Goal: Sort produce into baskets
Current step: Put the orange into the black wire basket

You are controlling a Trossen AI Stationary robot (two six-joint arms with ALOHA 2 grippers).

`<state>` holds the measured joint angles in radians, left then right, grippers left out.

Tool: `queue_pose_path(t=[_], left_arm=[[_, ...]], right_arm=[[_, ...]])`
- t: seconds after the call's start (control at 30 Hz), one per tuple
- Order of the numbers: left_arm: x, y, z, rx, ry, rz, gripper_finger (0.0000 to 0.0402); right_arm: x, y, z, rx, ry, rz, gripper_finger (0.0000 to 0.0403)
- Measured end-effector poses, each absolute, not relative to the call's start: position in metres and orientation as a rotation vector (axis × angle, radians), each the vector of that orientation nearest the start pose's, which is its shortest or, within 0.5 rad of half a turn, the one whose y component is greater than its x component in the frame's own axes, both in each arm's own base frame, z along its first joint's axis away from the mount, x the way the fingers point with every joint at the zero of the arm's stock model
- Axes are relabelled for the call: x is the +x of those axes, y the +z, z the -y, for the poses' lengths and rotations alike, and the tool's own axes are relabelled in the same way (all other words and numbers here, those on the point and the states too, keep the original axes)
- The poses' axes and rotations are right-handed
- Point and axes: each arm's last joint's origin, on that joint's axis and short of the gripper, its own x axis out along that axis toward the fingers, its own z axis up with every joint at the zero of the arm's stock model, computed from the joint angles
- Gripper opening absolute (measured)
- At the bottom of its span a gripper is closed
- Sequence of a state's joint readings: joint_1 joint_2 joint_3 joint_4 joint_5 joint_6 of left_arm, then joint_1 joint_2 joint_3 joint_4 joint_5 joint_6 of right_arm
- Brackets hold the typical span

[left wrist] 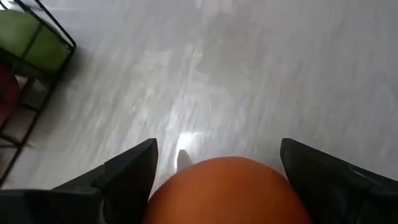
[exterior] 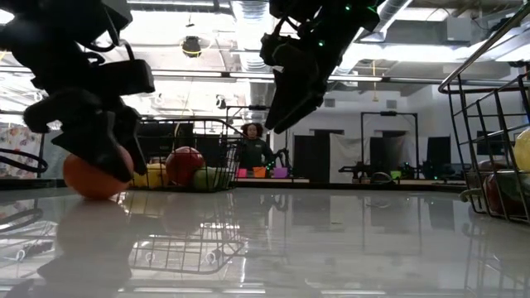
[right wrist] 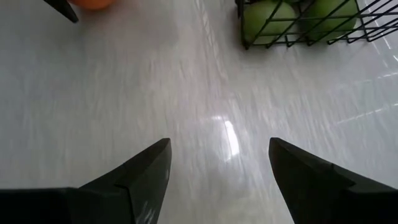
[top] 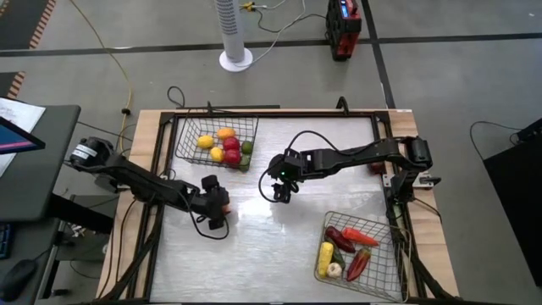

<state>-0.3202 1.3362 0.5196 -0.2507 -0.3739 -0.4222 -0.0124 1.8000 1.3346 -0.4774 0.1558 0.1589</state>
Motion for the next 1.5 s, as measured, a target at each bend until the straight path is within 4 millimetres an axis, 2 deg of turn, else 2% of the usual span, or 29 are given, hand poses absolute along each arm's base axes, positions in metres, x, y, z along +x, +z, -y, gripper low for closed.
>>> queue_pose_path(t=[0.17, 0.4, 0.6, 0.73, 0.93, 1.1, 1.3, 1.4, 1.5], left_arm=[[0.206, 0.142, 0.058, -0.003, 0.243, -1.017, 0.0316], [0.207, 0.151, 0.058, 0.054, 0.242, -1.064, 0.0271], [0.215, 0.166, 0.059, 0.137, 0.264, -1.035, 0.027], [0.229, 0.187, 0.062, 0.215, 0.257, -0.96, 0.0273], [0.242, 0.242, 0.058, 0.335, 0.324, -0.773, 0.0272], [0.235, 0.269, 0.028, 0.377, 0.477, -0.679, 0.0274], [0.221, 0.266, -0.027, 0.302, 0.643, -0.633, 0.0276], [0.215, 0.261, -0.051, 0.251, 0.683, -0.629, 0.0286], [0.211, 0.261, -0.07, 0.209, 0.73, -0.635, 0.0313]], right_arm=[[0.382, 0.226, 0.009, 0.077, -0.229, -0.926, 0.0296], [0.381, 0.225, 0.008, 0.074, -0.227, -0.947, 0.0296], [0.38, 0.225, 0.006, 0.07, -0.225, -0.955, 0.0296], [0.378, 0.224, 0.007, 0.077, -0.232, -0.975, 0.0296], [0.364, 0.244, 0.007, 0.083, -0.254, -0.976, 0.0296], [0.345, 0.272, 0.001, 0.02, -0.336, -0.928, 0.0296], [0.318, 0.3, -0.003, 0.003, -0.373, -0.901, 0.0296], [0.304, 0.308, -0.002, -0.002, -0.378, -0.942, 0.0296], [0.286, 0.309, 0.005, 0.027, -0.42, -1.048, 0.0296]])
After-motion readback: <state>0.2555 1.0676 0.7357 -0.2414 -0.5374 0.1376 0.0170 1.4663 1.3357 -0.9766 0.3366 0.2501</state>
